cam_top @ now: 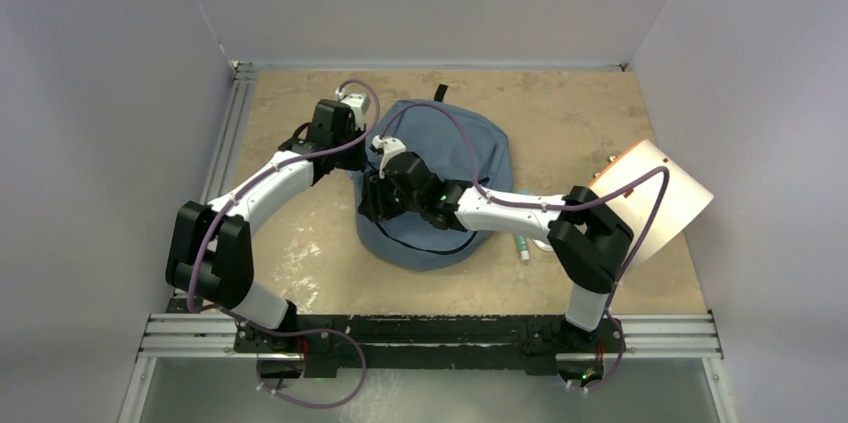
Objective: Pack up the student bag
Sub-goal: Zip the student bag at the center of the board.
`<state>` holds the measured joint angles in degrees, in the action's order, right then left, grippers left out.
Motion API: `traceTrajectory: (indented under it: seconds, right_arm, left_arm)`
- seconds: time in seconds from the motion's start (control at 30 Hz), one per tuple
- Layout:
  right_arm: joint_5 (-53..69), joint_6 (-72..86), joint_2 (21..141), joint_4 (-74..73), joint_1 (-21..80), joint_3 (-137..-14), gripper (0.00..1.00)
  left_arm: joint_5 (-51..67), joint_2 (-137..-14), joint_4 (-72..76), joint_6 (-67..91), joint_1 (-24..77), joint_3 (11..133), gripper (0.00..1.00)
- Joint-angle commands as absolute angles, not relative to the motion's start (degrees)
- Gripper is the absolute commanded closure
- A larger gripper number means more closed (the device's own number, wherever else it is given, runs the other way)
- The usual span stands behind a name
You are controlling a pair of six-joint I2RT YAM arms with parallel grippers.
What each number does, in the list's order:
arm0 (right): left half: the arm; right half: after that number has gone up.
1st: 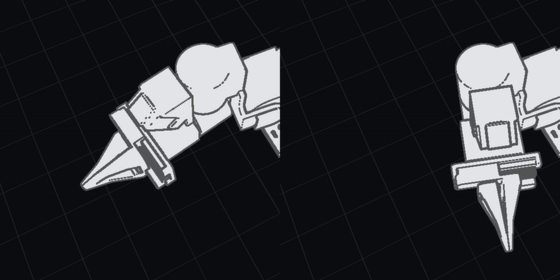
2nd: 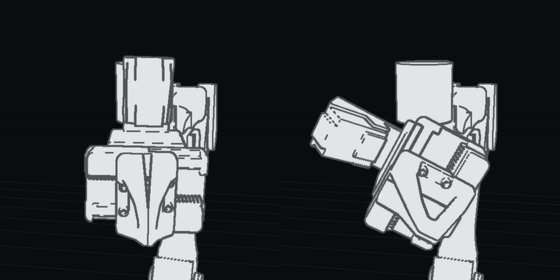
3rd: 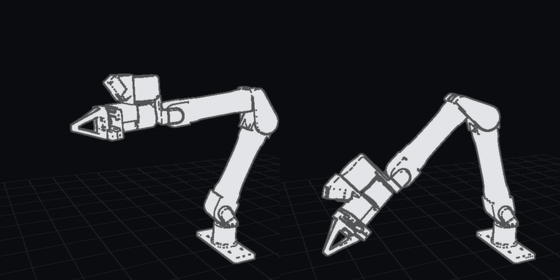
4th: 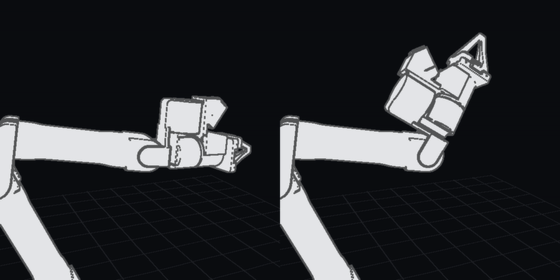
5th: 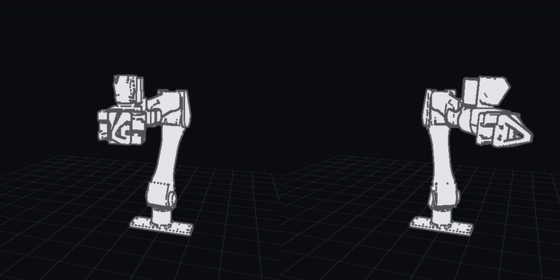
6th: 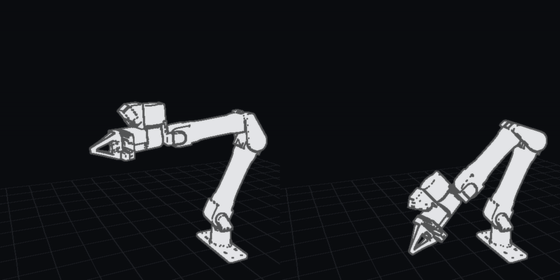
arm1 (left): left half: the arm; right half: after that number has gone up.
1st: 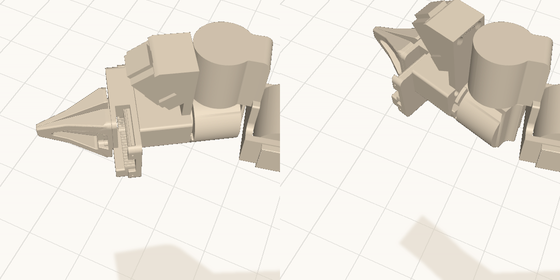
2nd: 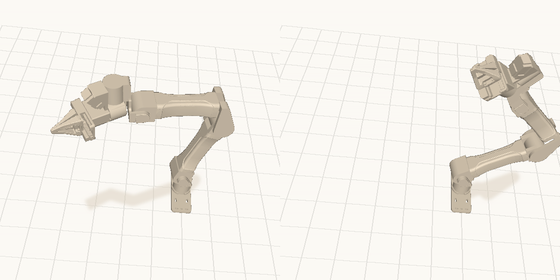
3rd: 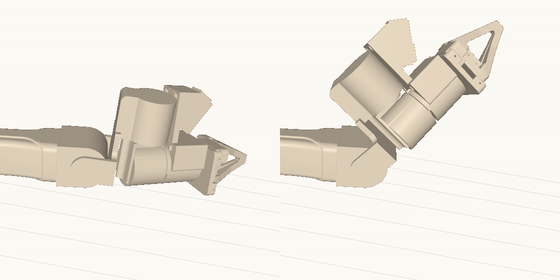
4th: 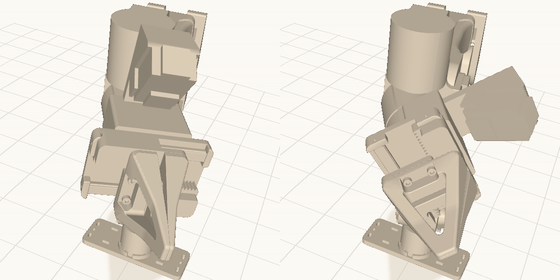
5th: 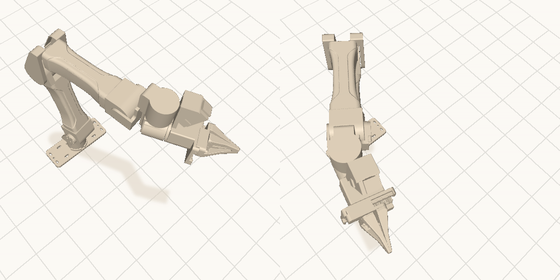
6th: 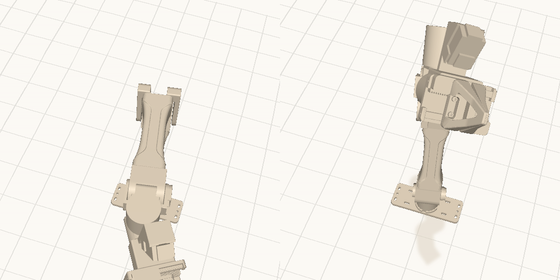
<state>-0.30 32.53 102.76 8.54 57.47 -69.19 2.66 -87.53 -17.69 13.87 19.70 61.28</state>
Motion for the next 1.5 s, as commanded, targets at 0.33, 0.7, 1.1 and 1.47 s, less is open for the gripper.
traceTrajectory:
  seconds: [0.33, 0.7, 1.1, 1.47]
  right_arm:
    - [7.4, 25.8, 101.2, 15.0, 57.8, -66.0, 1.0]
    - [17.4, 25.5, 98.7, 22.2, 57.9, -60.6, 1.0]
    - [23.2, 21.0, 96.9, 22.2, 58.7, -59.1, 1.0]
    - [21.2, 20.9, 96.1, 21.9, 58.8, -59.2, 1.0]
  left_arm:
    - [2.6, -88.0, -16.4, 13.0, 20.0, 68.8, 1.0]
    - [0.1, -92.5, -16.3, 12.8, 20.0, 71.8, 1.0]
    - [0.5, -99.2, -15.4, 12.8, 20.8, 76.8, 1.0]
    - [1.3, -99.7, -14.8, 11.7, 20.8, 78.5, 1.0]
